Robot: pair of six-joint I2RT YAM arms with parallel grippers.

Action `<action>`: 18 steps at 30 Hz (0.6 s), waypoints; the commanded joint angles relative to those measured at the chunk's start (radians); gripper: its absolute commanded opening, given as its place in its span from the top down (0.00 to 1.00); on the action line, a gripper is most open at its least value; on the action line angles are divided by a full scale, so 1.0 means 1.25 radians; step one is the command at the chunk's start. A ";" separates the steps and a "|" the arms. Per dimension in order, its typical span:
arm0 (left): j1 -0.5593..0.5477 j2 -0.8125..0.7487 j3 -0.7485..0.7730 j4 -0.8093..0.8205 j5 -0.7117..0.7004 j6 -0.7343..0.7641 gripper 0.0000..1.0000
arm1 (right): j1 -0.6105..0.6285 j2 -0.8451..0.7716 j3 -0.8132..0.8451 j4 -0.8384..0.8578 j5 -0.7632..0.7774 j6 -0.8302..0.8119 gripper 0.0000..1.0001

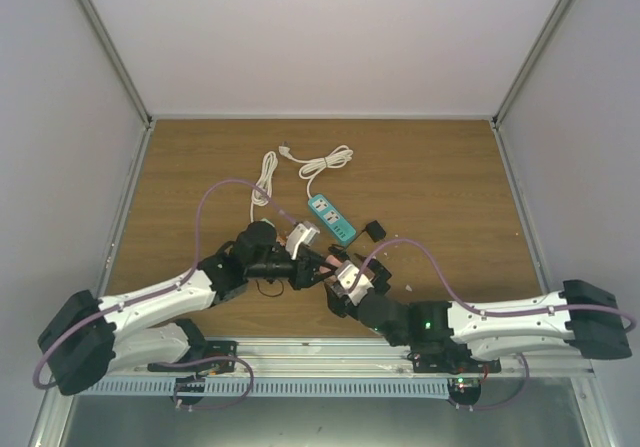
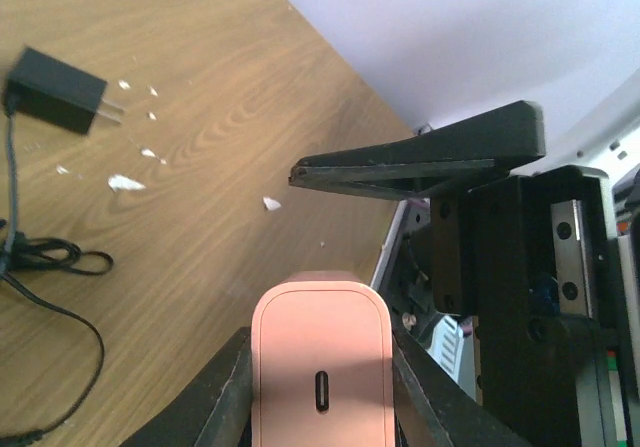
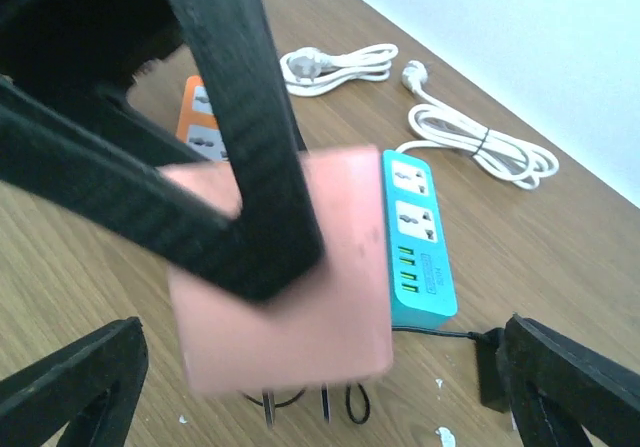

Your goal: Insert the plug

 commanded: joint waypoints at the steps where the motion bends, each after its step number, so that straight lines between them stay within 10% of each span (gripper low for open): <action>1: -0.005 -0.077 0.008 -0.021 -0.105 0.011 1.00 | 0.007 -0.059 0.008 -0.007 0.057 0.044 0.00; 11: -0.004 -0.246 0.029 -0.298 -0.666 -0.193 1.00 | 0.007 -0.395 -0.025 -0.141 0.172 0.203 0.00; 18: -0.003 -0.298 0.080 -0.507 -0.846 -0.381 1.00 | 0.007 -0.520 -0.036 -0.192 0.175 0.262 0.01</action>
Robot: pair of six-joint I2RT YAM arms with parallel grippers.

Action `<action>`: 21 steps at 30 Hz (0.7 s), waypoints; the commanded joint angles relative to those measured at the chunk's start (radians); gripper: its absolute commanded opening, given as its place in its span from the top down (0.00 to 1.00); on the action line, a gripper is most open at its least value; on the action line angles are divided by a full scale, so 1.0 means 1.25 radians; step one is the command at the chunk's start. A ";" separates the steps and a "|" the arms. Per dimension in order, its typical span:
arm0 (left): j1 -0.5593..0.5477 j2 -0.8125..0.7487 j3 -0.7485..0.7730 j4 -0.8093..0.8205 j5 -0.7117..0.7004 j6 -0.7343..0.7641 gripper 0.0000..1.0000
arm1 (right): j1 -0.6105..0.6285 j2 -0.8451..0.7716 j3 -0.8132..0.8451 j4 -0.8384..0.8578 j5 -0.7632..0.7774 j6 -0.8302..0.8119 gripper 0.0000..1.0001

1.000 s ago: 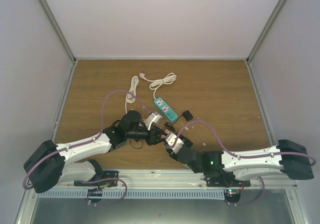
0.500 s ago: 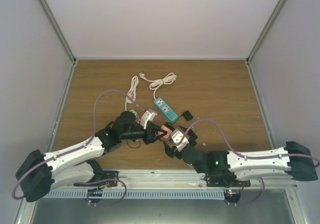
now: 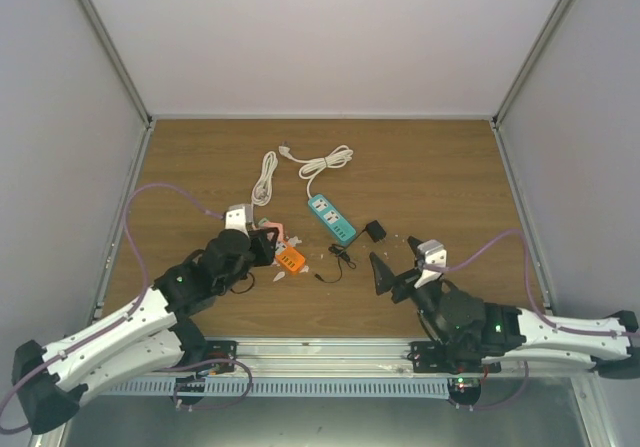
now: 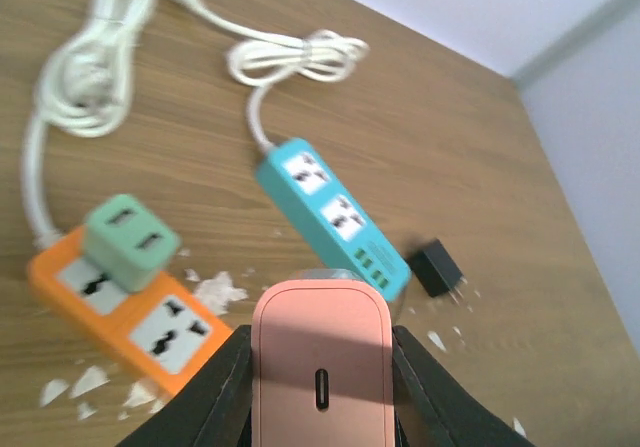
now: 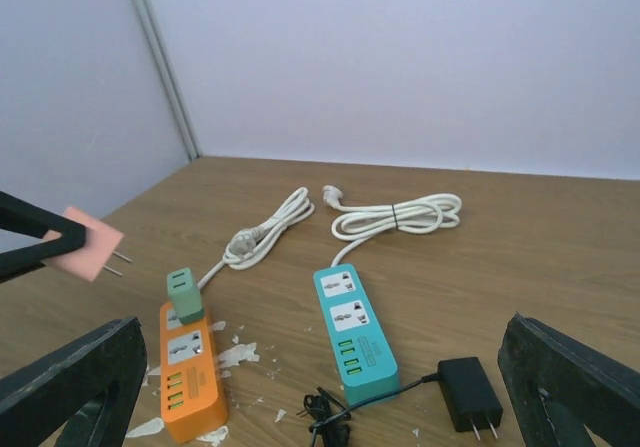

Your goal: Insert the plug

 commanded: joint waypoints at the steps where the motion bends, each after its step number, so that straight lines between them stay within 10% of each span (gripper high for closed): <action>1: -0.003 -0.001 0.058 -0.178 -0.219 -0.198 1.00 | 0.006 -0.002 0.006 -0.073 0.047 0.093 0.00; 10: -0.002 0.252 0.174 -0.433 -0.277 -0.576 1.00 | 0.007 0.216 0.079 -0.128 0.074 0.169 0.00; 21: -0.020 0.500 0.312 -0.494 -0.266 -0.631 1.00 | 0.008 0.255 0.092 -0.149 0.083 0.187 0.00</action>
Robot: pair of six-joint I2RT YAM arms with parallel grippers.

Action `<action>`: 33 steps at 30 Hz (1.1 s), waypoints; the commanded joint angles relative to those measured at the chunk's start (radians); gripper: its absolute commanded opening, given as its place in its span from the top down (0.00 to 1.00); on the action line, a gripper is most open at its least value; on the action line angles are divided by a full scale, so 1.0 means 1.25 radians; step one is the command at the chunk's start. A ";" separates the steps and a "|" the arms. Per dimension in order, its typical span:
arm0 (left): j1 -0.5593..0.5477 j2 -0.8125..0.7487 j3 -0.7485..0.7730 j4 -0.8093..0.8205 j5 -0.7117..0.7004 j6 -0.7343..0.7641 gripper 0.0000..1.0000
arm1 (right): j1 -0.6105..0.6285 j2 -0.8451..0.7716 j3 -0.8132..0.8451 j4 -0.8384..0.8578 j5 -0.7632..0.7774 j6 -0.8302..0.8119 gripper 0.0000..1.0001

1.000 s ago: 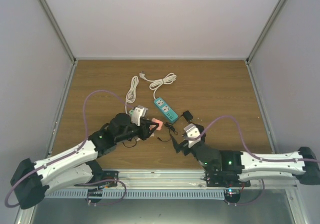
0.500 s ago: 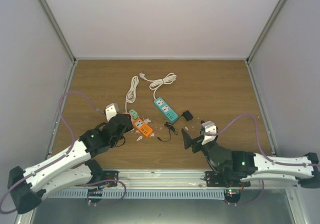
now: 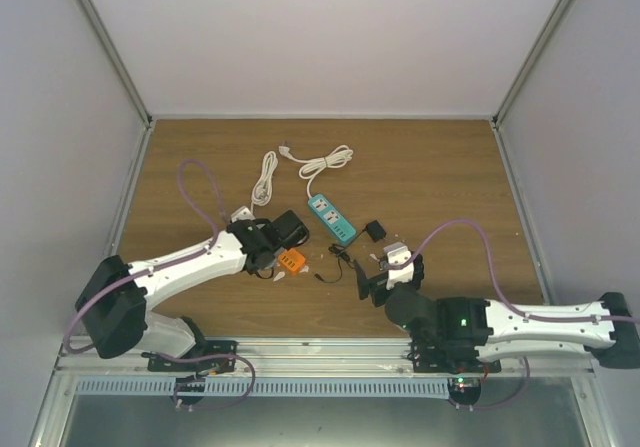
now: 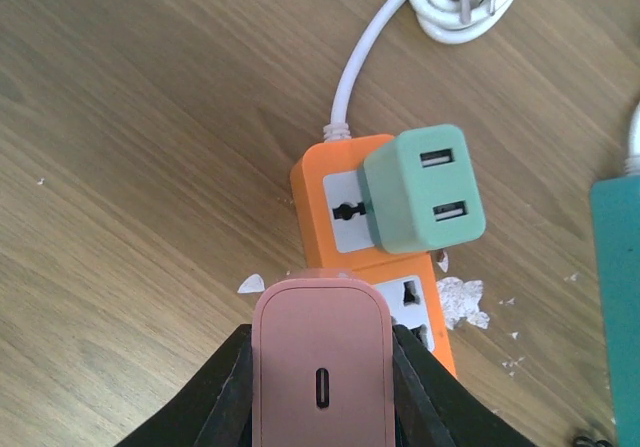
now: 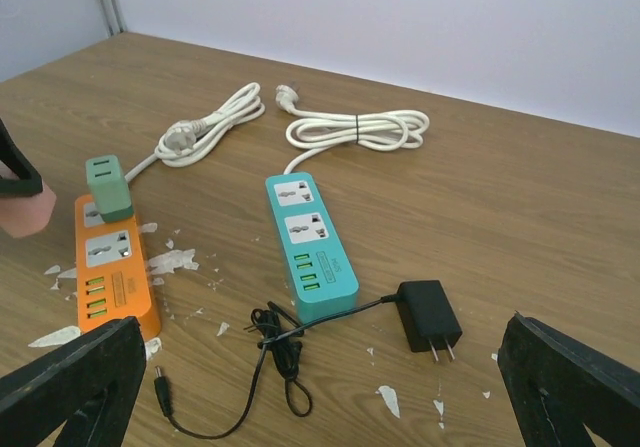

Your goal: Insert the plug

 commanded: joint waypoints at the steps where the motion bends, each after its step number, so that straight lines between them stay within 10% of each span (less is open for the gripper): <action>1: -0.014 0.031 0.014 -0.010 -0.037 -0.057 1.00 | 0.007 -0.019 0.017 -0.006 0.041 0.038 0.00; 33: -0.043 0.267 0.188 -0.069 -0.069 -0.106 1.00 | 0.007 0.006 0.018 -0.001 0.030 0.019 0.00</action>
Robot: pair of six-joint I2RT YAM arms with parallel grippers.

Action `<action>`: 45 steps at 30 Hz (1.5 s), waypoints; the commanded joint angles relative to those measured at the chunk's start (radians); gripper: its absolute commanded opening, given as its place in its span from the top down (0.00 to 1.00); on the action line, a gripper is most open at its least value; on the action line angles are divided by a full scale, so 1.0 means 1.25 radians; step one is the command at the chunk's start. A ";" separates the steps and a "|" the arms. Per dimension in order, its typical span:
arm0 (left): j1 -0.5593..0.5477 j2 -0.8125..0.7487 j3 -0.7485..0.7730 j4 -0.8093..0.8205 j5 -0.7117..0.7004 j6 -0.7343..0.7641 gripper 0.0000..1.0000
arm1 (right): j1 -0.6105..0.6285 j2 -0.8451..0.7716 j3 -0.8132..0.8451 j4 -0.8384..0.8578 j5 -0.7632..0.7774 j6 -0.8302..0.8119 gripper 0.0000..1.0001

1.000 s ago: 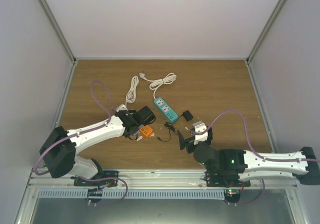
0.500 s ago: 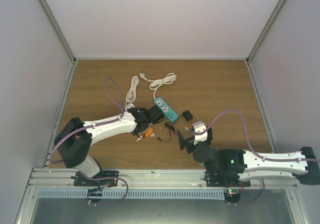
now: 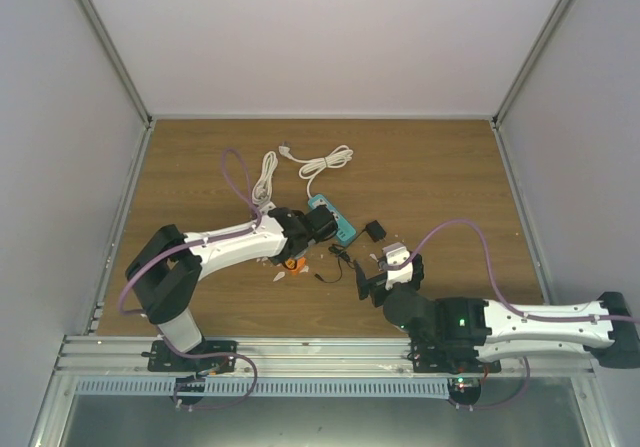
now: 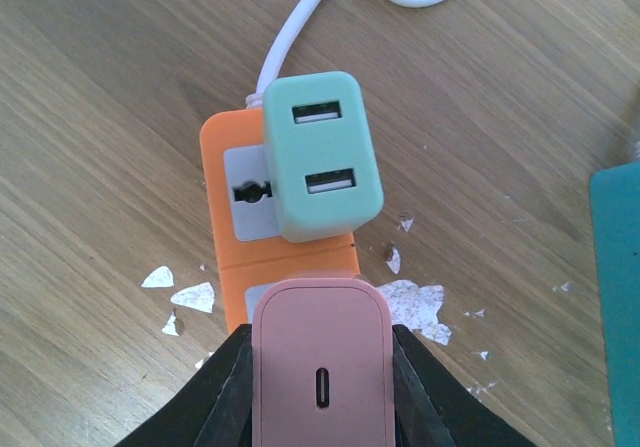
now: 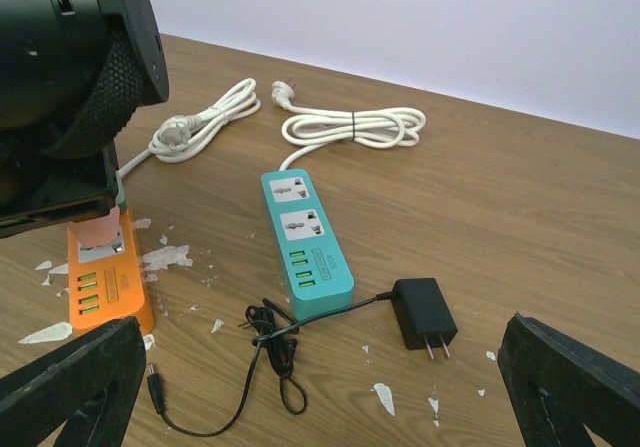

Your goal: Insert the plug

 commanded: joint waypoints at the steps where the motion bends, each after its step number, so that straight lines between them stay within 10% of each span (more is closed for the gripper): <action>1: -0.006 0.019 0.018 -0.032 -0.034 -0.035 1.00 | 0.007 0.000 0.019 0.003 0.024 0.015 0.00; 45: 0.047 -0.013 -0.081 0.006 0.058 -0.052 1.00 | 0.007 -0.004 0.018 -0.002 0.009 0.010 0.00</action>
